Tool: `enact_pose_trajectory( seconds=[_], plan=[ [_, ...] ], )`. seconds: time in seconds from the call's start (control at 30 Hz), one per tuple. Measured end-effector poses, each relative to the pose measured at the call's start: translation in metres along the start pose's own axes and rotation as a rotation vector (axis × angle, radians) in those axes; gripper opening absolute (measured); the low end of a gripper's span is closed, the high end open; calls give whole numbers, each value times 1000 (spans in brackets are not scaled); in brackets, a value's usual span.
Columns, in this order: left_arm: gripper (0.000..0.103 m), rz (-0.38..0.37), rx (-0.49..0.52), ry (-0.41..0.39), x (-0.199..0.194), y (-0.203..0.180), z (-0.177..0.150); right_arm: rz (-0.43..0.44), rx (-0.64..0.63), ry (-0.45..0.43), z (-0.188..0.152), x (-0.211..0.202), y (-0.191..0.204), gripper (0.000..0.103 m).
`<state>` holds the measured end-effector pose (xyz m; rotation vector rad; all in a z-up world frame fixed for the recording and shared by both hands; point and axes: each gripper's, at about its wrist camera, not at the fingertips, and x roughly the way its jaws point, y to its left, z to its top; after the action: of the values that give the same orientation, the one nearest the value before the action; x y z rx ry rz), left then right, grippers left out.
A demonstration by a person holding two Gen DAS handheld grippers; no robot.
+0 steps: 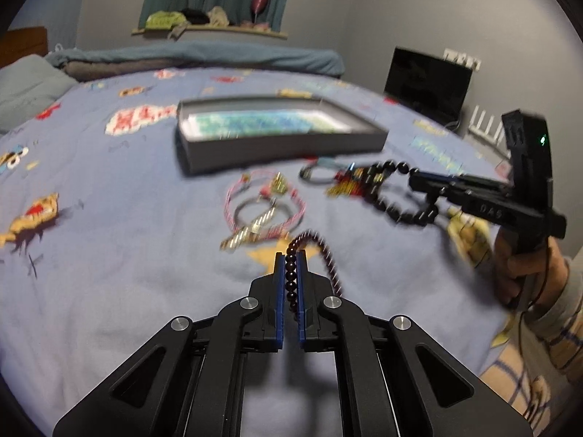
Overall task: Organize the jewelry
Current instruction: 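Lift both bead bracelets, carry them into the gray box, open both tools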
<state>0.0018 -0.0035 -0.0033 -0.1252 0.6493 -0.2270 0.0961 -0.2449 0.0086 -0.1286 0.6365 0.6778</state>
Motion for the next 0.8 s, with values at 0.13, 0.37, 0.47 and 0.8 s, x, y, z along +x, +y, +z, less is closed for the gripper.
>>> enact_pose_trajectory(
  seconds=[0.13,0.37,0.47,0.8],
  plan=[
    [6,-14,4,-56,-8,-3,19,9,-12,-59,19,-14,3,14],
    [6,-50,-7,-114,-11,4,54,19,-60,-135,57,-25,12,14],
    [6,-62,0,-140,-11,6,71,18,-79,-153,70,-26,14,14],
    [6,-59,-10,-166,16,20,126,24,-105,-172,111,-1,13,14]
  ],
)
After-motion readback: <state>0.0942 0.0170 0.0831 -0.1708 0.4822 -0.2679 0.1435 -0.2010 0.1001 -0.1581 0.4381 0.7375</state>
